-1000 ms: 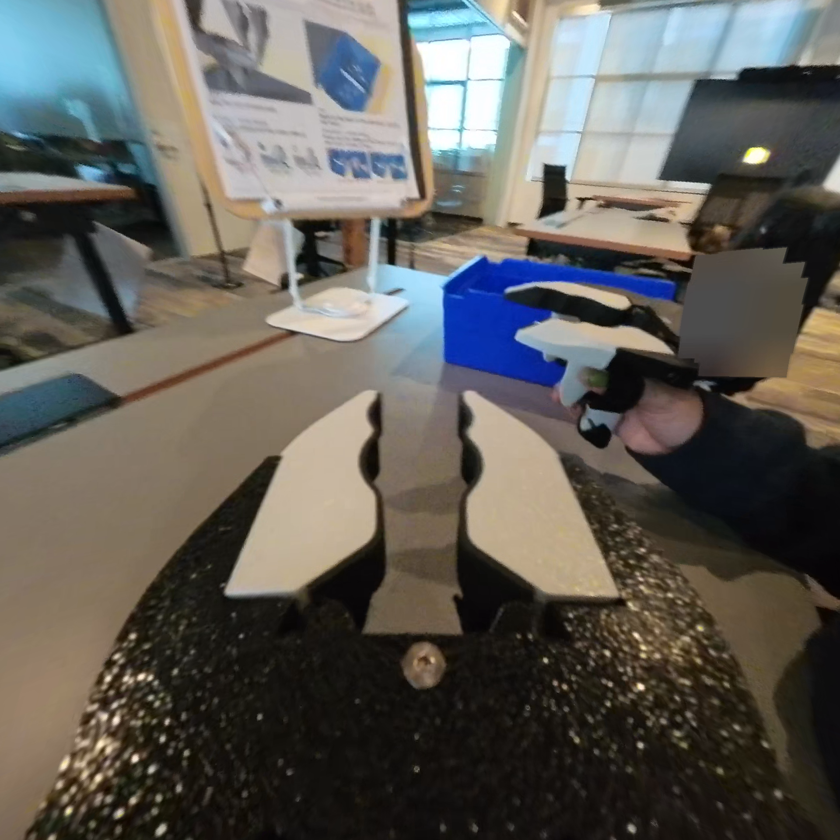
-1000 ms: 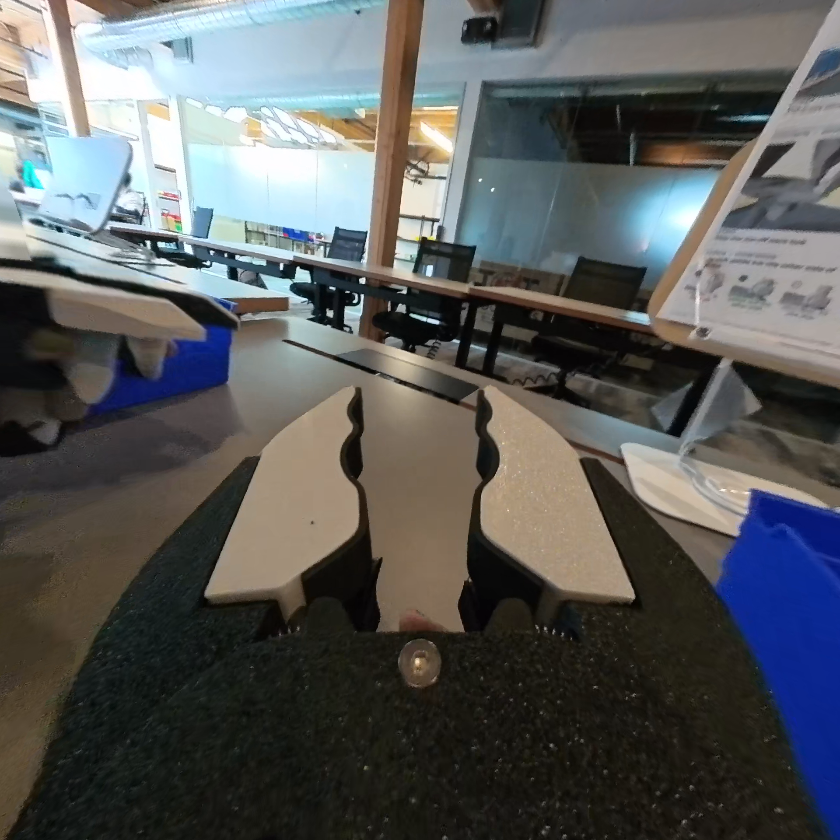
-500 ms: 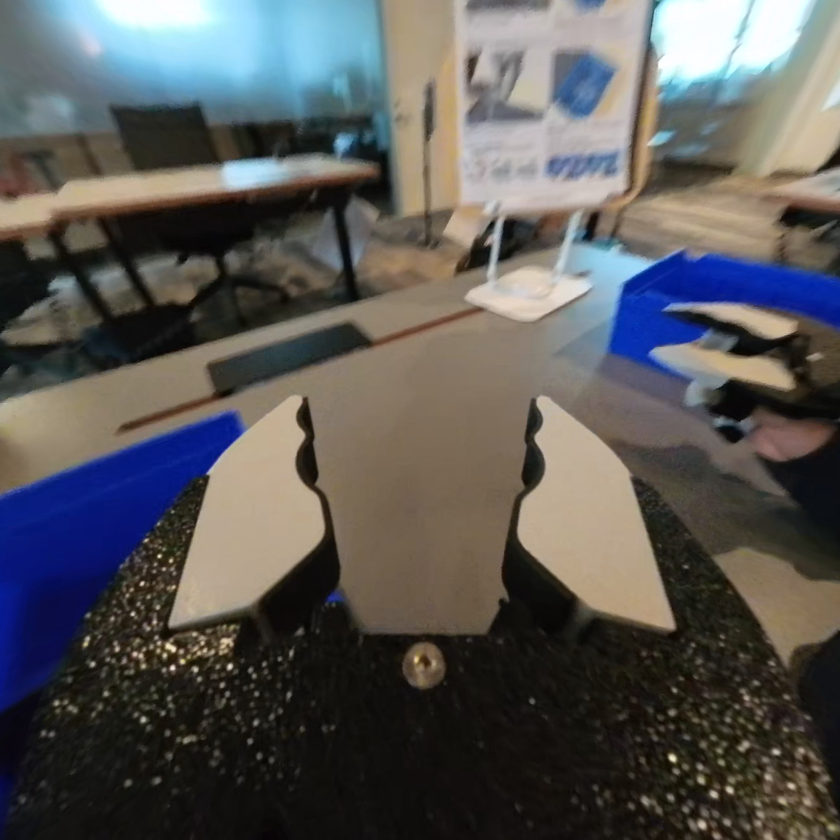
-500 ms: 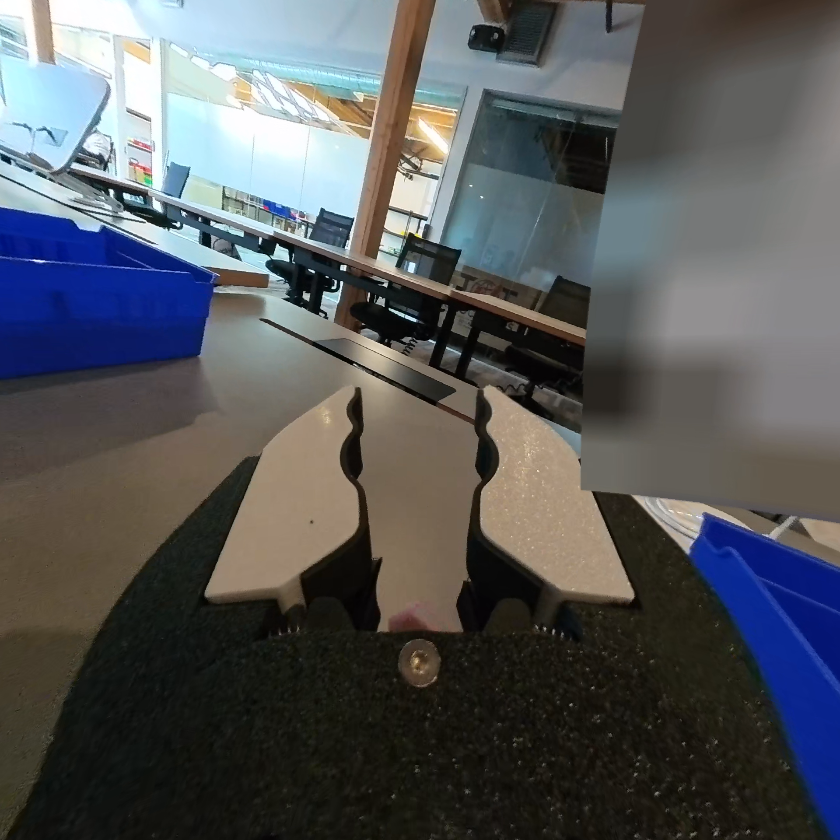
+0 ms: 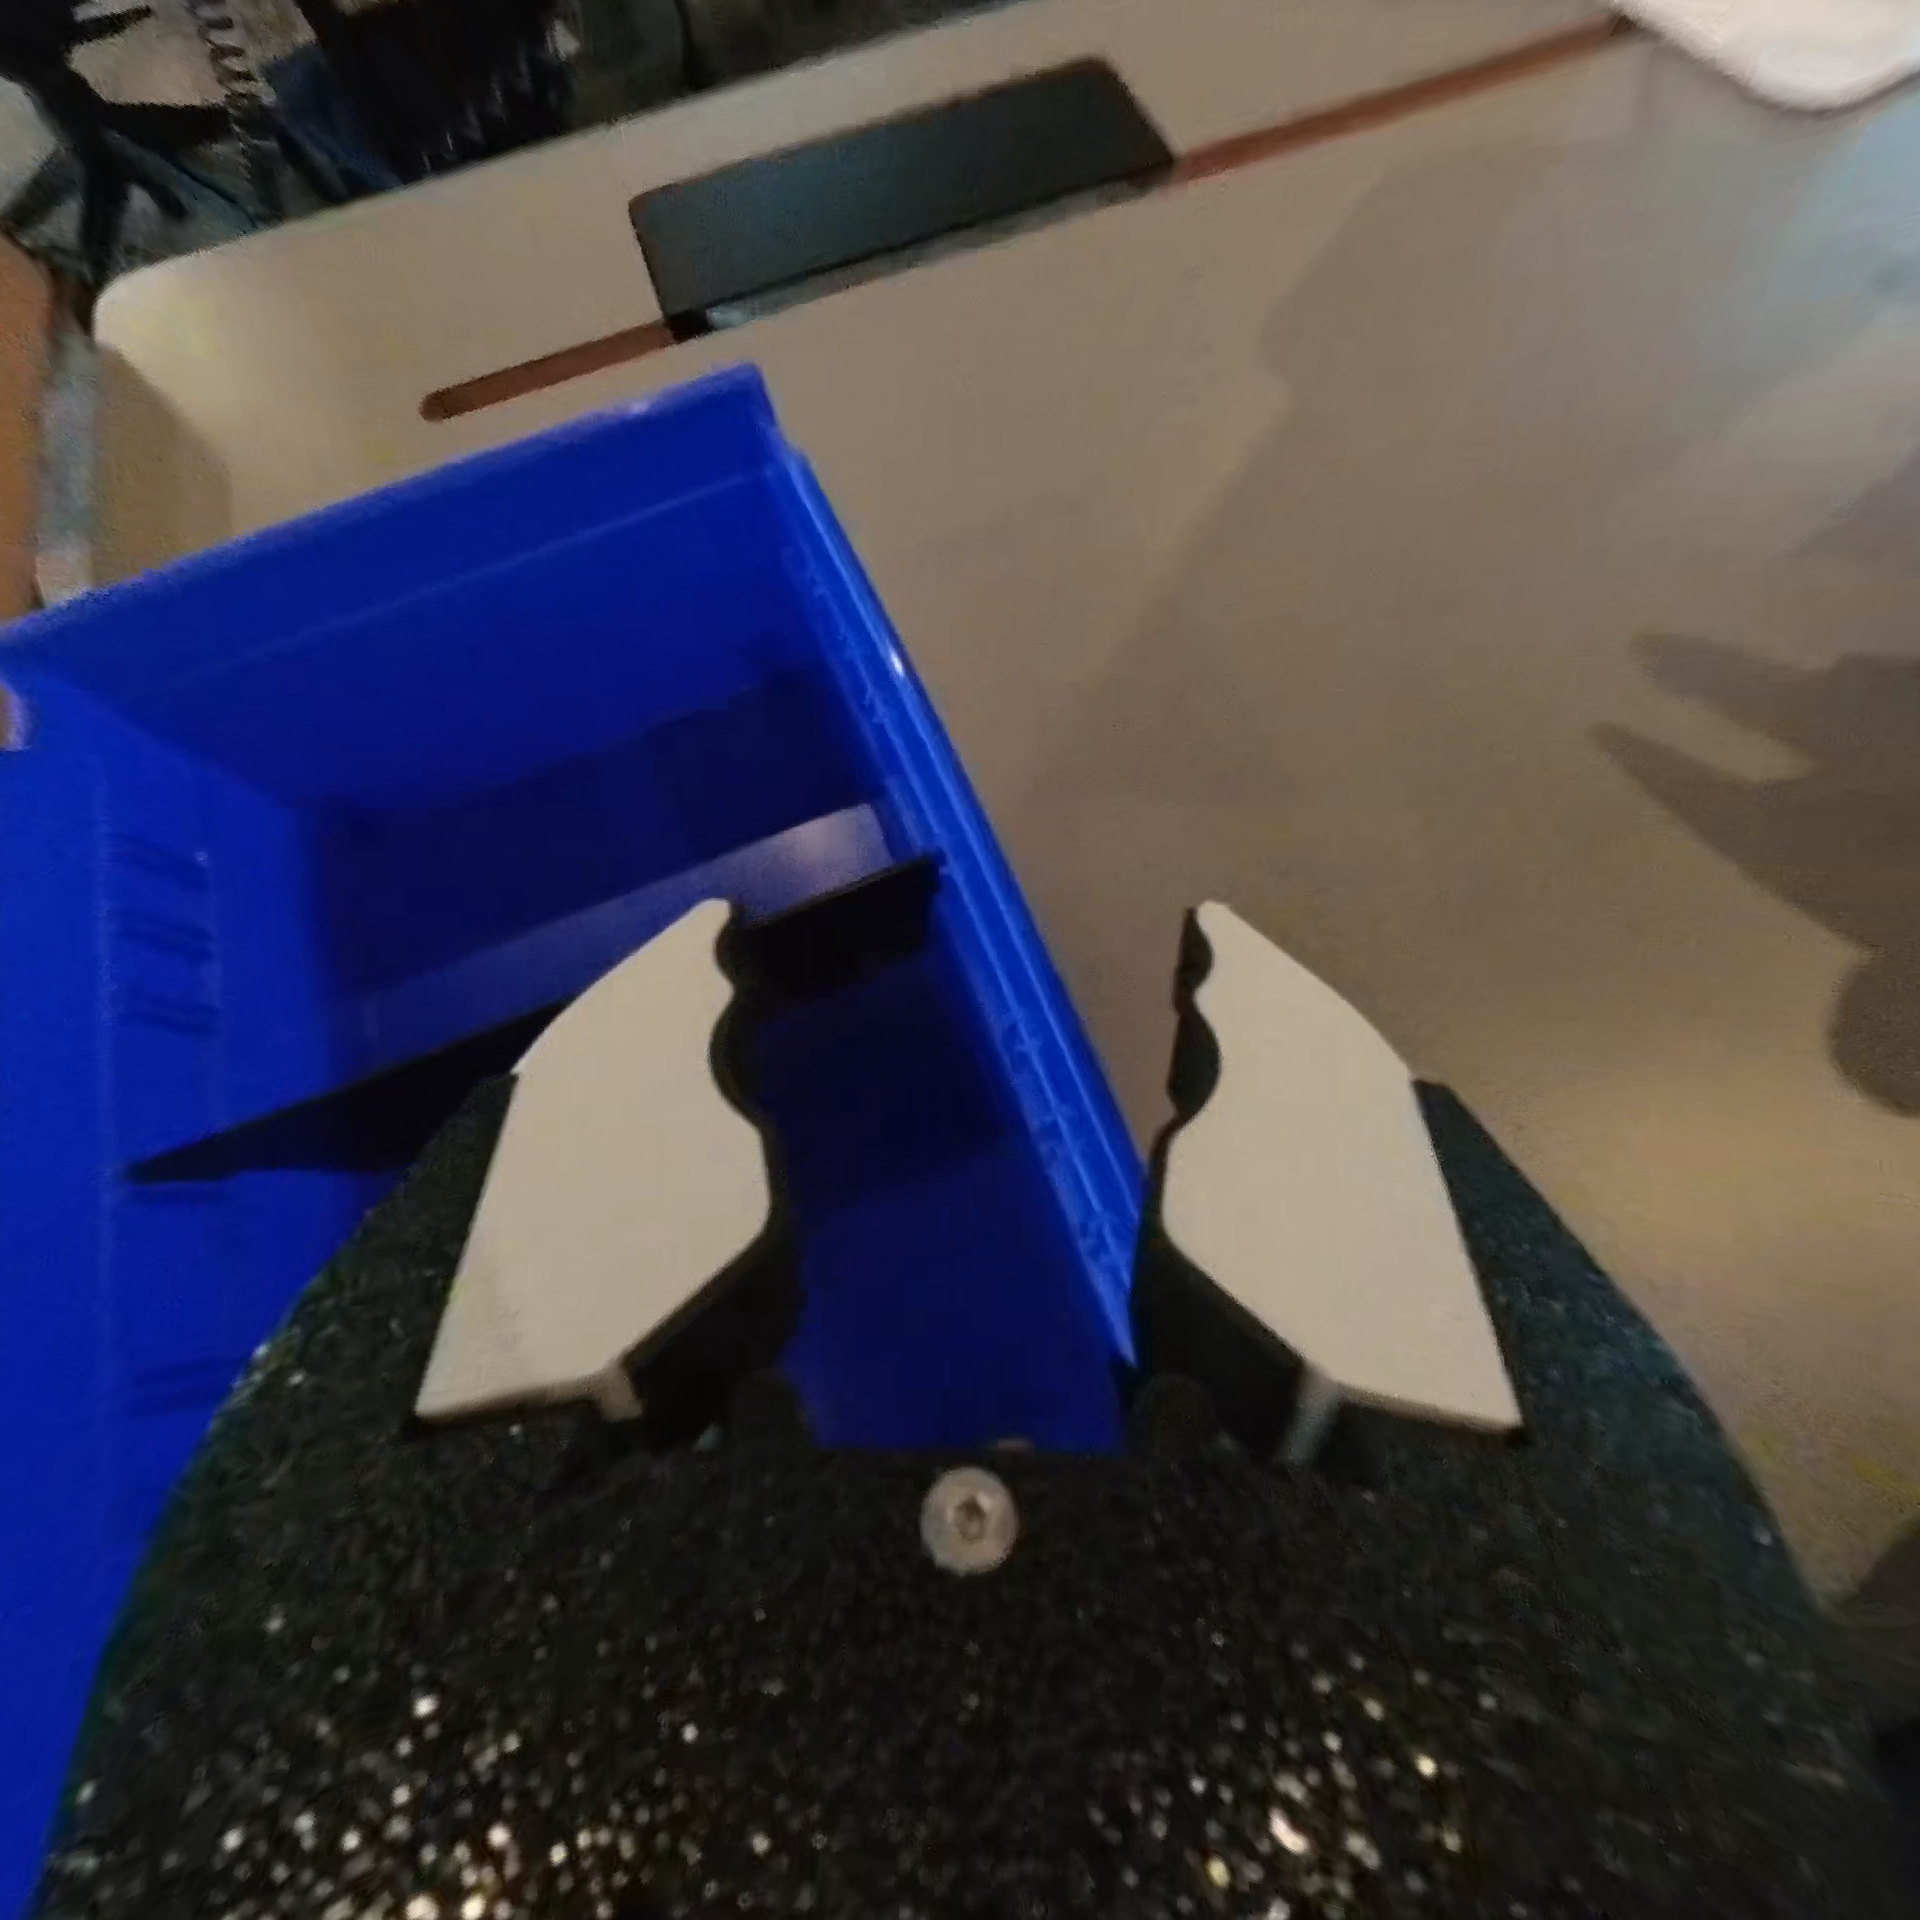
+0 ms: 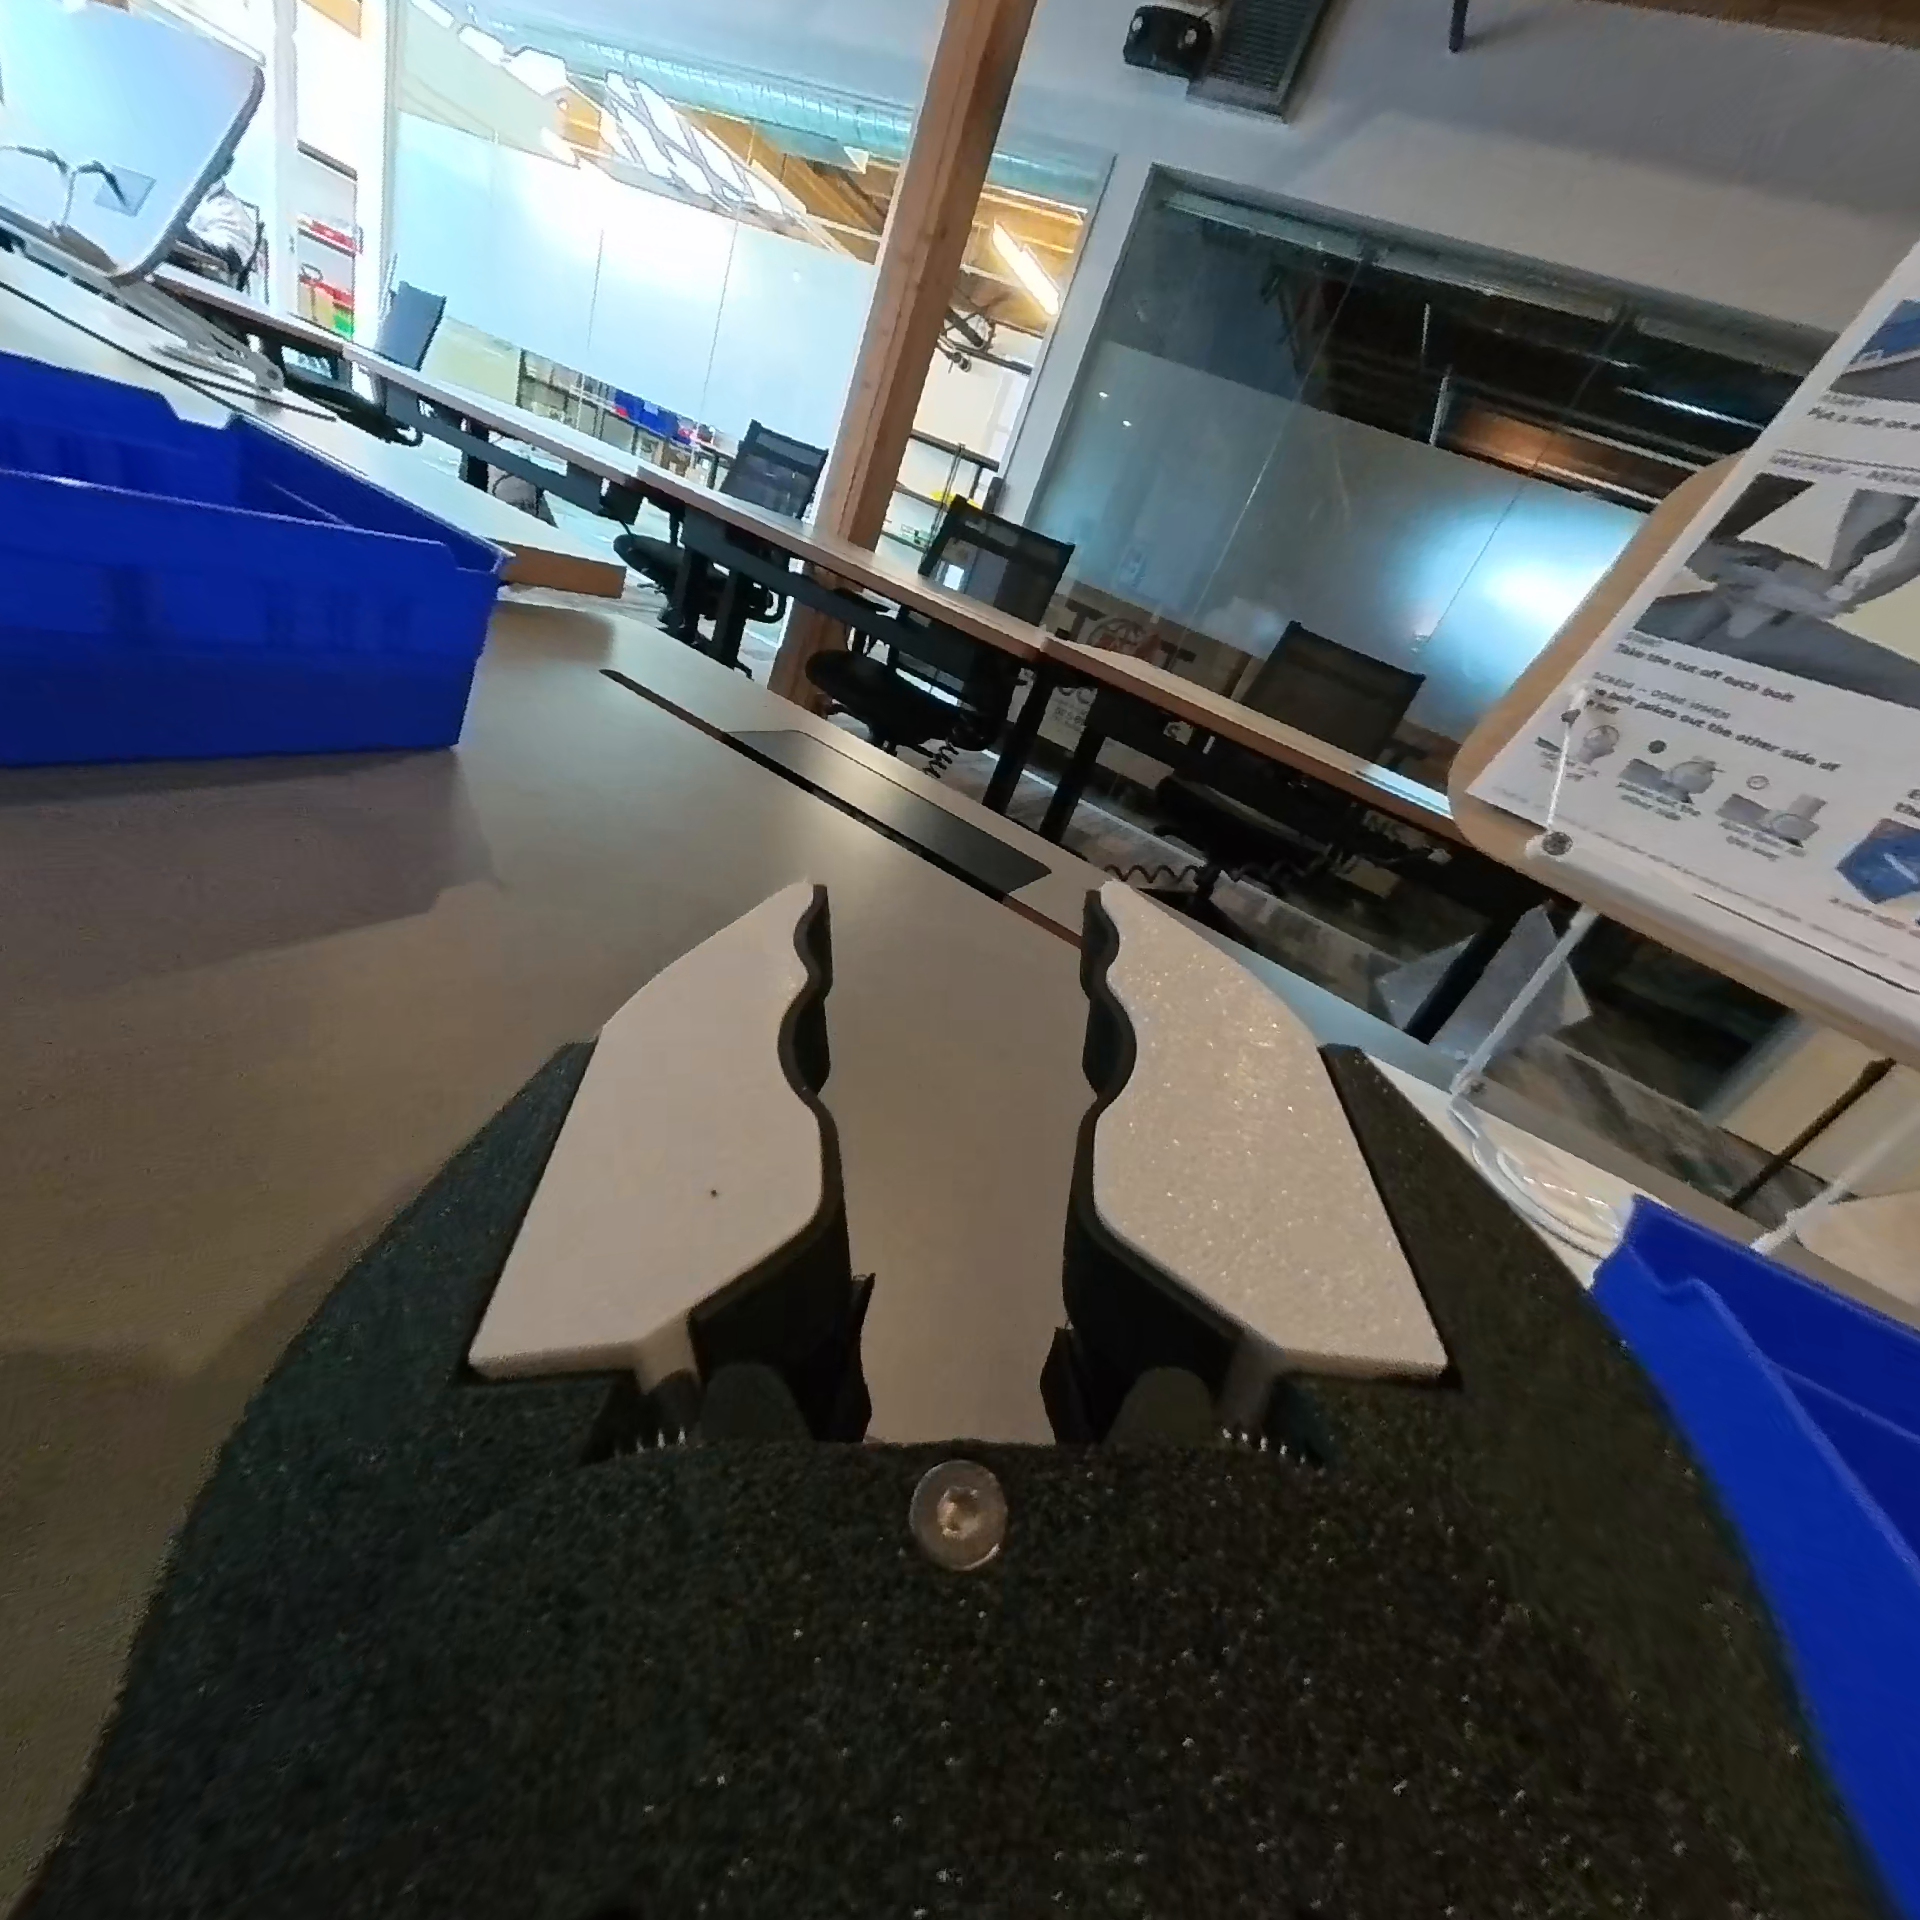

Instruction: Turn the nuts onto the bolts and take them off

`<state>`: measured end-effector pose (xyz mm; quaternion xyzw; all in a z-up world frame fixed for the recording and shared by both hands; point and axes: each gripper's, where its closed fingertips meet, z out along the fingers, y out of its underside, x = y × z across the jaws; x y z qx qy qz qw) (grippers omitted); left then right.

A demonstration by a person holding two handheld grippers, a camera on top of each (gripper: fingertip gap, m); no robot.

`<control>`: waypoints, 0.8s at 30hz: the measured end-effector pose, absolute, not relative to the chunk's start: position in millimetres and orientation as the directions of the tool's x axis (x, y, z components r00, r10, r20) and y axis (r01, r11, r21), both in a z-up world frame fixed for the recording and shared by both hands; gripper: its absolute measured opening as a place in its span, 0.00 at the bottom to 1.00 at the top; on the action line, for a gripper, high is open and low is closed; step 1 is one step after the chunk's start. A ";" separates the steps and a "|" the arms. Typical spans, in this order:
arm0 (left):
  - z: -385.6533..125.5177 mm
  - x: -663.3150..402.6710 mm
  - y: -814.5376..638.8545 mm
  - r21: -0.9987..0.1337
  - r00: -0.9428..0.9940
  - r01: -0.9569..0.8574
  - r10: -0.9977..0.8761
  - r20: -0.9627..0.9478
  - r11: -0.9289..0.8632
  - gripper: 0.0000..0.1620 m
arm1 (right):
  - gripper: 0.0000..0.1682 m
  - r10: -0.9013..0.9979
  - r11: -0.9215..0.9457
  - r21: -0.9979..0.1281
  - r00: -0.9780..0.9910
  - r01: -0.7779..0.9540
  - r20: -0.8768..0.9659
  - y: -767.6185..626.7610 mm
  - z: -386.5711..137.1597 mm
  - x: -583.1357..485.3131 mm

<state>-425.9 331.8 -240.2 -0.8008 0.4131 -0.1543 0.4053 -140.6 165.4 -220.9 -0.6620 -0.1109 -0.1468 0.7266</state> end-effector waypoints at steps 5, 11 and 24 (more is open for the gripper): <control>-258.0 -433.0 321.9 -0.681 0.606 -0.620 -0.789 -0.100 -0.390 0.52 | 0.27 -0.053 0.079 -0.922 0.925 0.378 0.375 167.1 -222.6 -144.0; -273.4 -457.9 305.5 -0.587 0.630 -0.669 -0.767 -0.122 -0.457 0.49 | 0.27 -0.056 0.090 -0.920 0.924 0.381 0.377 166.5 -220.3 -144.1; -275.6 -455.5 300.4 -0.499 0.604 -0.735 -0.778 -0.175 -0.459 0.38 | 0.27 -0.338 -0.001 -0.890 0.838 0.456 0.430 104.0 -162.0 -84.7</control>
